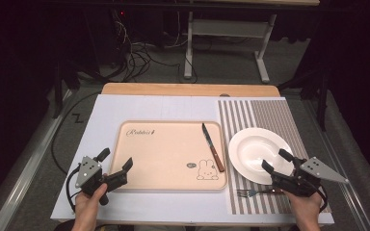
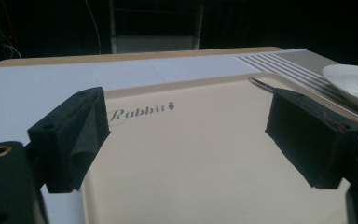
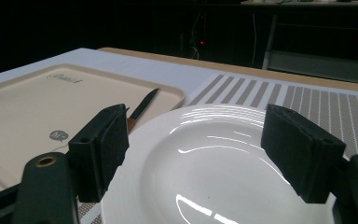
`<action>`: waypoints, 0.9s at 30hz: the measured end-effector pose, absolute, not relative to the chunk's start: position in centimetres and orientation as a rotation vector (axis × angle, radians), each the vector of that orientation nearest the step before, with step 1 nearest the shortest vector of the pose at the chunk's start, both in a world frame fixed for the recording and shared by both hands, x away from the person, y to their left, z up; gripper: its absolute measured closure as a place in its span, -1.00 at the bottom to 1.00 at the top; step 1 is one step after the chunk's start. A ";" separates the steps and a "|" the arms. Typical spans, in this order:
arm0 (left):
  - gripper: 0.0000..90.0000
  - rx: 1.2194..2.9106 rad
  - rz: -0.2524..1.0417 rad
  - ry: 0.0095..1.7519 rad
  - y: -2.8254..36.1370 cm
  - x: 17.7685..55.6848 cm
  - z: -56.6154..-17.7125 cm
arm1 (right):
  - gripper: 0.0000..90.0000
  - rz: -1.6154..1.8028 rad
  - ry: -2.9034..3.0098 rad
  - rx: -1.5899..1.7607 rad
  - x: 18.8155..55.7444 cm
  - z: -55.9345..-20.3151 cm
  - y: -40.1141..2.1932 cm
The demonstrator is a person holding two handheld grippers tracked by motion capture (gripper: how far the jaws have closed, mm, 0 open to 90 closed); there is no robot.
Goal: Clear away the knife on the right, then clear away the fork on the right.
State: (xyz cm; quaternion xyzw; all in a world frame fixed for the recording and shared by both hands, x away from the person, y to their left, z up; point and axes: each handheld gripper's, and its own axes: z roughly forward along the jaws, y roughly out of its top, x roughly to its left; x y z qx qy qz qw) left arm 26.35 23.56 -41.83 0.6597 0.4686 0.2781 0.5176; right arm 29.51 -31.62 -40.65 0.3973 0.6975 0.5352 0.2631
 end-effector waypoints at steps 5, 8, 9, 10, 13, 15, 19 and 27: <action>-0.69 1.597 0.673 1.111 23.3 26.4 -41.8 | -0.51 1.438 1.862 1.099 28.9 -40.6 -32.3; -0.70 1.596 0.673 1.109 23.2 26.4 -41.7 | -0.52 1.431 1.868 1.124 28.9 -40.5 -32.6; -0.69 1.599 0.676 1.106 23.2 26.5 -41.7 | -0.52 1.422 1.876 1.129 29.0 -40.5 -32.6; -0.69 1.601 0.675 1.108 23.2 26.5 -41.8 | -0.51 1.411 1.891 1.134 29.1 -40.4 -32.6; -0.69 1.598 0.675 1.113 23.3 26.5 -41.8 | -0.47 1.367 1.940 1.138 29.3 -40.2 -32.5; -0.70 1.596 0.674 1.117 23.3 26.5 -41.8 | -0.44 1.335 1.971 1.122 29.3 -40.1 -32.5; -0.69 1.595 0.676 1.117 23.3 26.5 -41.8 | -0.38 1.274 2.025 1.111 29.2 -39.5 -32.5; -0.69 1.597 0.680 1.120 23.1 26.6 -41.9 | -0.30 1.147 2.135 1.131 28.8 -38.5 -33.5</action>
